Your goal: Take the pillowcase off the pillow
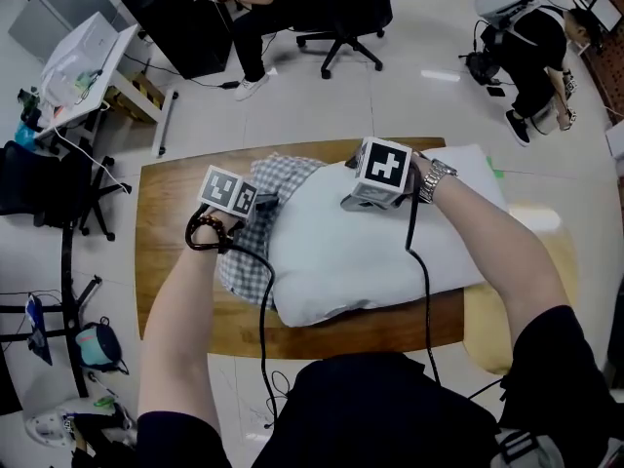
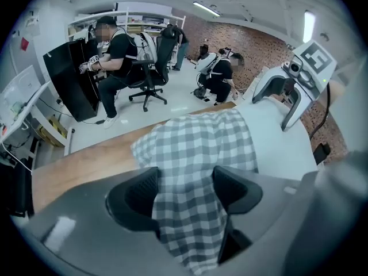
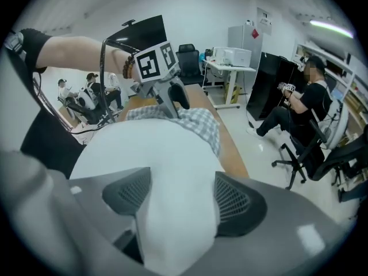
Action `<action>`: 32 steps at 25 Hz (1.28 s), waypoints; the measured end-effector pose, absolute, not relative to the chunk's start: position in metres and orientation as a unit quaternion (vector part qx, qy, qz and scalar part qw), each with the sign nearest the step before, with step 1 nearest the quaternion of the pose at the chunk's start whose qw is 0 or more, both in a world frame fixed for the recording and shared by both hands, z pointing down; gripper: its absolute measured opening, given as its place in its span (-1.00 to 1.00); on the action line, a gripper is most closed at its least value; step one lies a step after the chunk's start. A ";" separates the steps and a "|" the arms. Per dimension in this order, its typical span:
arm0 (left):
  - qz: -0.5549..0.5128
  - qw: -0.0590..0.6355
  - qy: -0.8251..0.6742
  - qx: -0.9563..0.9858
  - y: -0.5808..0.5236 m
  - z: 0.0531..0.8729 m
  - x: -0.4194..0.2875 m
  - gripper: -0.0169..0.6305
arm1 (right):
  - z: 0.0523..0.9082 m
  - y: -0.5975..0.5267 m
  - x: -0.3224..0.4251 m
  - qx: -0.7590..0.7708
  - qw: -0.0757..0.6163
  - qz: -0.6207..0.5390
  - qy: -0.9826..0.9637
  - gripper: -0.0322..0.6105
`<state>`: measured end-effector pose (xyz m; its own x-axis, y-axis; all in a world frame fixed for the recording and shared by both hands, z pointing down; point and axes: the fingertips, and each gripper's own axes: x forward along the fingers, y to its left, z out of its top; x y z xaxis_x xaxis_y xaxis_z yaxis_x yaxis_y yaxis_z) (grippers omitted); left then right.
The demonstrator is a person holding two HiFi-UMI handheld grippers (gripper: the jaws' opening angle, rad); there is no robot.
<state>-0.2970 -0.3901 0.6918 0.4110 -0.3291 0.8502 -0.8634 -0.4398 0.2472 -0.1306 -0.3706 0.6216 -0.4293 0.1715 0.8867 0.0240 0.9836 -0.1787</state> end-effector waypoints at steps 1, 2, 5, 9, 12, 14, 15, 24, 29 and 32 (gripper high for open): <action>0.374 0.363 -0.385 0.761 -0.392 0.697 -0.297 -0.03 | 0.631 -0.369 -0.124 -0.058 0.550 0.087 -0.829 0.19; 0.371 0.371 -0.379 0.762 -0.392 0.704 -0.296 -0.11 | 0.637 -0.367 -0.121 -0.060 0.559 0.099 -0.821 0.17; 0.360 0.393 -0.364 0.764 -0.394 0.728 -0.297 -0.42 | 0.645 -0.364 -0.129 -0.066 0.556 0.104 -0.822 -0.16; 0.371 0.393 -0.380 0.750 -0.400 0.736 -0.311 -0.79 | 0.653 -0.353 -0.119 -0.066 0.588 0.135 -0.794 -0.62; 0.387 0.374 -0.411 0.735 -0.402 0.728 -0.322 -0.84 | 0.655 -0.349 -0.101 -0.050 0.600 0.149 -0.784 -0.75; 0.390 0.369 -0.426 0.728 -0.403 0.728 -0.329 -0.85 | 0.656 -0.354 -0.089 -0.031 0.604 0.146 -0.783 -0.76; 0.391 0.367 -0.432 0.725 -0.403 0.729 -0.333 -0.85 | 0.658 -0.357 -0.083 -0.023 0.606 0.143 -0.782 -0.76; 0.409 0.354 -0.484 0.687 -0.406 0.727 -0.378 -0.86 | 0.646 -0.389 -0.079 0.016 0.541 0.093 -0.836 -0.77; 0.402 0.359 -0.504 0.675 -0.388 0.705 -0.425 -0.85 | 0.625 -0.390 -0.071 0.040 0.534 0.094 -0.839 -0.76; 0.395 0.355 -0.516 0.672 -0.377 0.702 -0.438 -0.85 | 0.632 -0.384 -0.051 0.037 0.525 0.099 -0.844 -0.74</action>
